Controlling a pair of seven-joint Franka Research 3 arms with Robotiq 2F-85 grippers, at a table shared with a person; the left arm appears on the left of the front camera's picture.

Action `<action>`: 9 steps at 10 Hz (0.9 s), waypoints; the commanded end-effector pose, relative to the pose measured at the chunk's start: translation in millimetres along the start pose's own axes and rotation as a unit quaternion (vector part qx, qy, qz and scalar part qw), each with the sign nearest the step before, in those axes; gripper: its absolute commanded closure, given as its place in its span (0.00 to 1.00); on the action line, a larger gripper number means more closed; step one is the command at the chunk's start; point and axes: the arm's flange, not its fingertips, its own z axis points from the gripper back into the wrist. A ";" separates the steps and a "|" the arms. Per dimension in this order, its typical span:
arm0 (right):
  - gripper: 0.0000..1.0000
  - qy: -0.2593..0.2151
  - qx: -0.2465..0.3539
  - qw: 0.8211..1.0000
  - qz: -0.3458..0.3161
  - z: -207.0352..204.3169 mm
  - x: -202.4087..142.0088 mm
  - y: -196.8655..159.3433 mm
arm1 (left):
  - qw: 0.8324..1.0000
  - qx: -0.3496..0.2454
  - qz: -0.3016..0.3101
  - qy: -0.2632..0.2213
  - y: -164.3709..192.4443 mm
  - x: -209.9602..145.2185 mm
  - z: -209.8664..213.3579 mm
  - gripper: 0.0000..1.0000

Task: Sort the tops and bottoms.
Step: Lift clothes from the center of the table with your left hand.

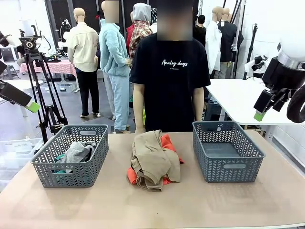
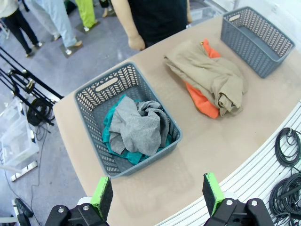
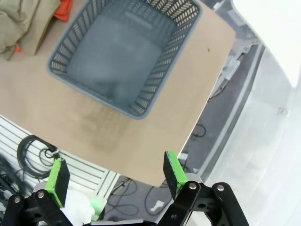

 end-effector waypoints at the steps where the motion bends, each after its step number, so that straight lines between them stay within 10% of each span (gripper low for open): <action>1: 0.00 0.012 0.000 1.000 -0.006 -1.3 -1.3 -1.1 | 1.000 -0.005 -0.009 0.002 -12.2 5.5 -9.3 0.00; 9: 0.00 0.012 0.000 1.000 -0.006 -1.3 -1.3 -1.1 | 0.997 -0.003 -0.062 0.039 -142.4 66.7 -156.8 0.00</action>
